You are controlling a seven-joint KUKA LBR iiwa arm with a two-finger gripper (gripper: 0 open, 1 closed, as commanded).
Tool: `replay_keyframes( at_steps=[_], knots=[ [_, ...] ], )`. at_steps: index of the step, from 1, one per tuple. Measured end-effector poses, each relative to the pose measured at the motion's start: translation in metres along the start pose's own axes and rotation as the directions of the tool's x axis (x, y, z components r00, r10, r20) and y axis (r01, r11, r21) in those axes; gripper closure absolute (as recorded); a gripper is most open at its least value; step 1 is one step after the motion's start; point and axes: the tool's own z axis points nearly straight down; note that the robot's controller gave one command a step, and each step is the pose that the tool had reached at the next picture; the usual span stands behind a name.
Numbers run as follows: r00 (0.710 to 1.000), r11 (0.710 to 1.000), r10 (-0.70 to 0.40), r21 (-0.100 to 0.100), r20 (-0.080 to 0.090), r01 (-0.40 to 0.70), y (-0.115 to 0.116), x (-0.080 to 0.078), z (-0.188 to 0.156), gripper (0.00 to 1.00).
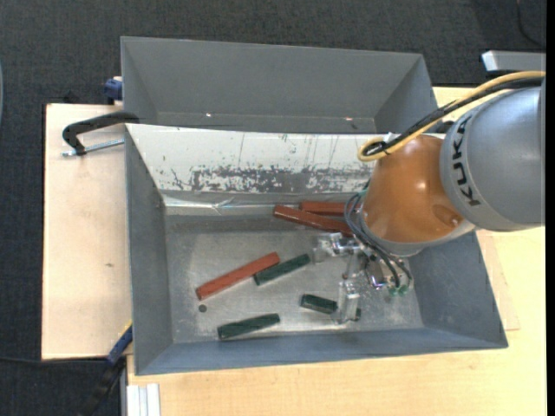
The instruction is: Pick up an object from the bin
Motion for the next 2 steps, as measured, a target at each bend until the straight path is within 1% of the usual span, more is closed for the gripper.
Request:
replay_keyframes(
  at_steps=[1,2],
  knots=[
    [0.879,0.879,-0.478,-0.001,-0.001,0.478,0.0134,0.0133,0.0126,1.0],
    [0.879,0.879,-0.477,-0.001,-0.001,0.477,0.0133,0.0134,0.0127,1.0]
  ],
)
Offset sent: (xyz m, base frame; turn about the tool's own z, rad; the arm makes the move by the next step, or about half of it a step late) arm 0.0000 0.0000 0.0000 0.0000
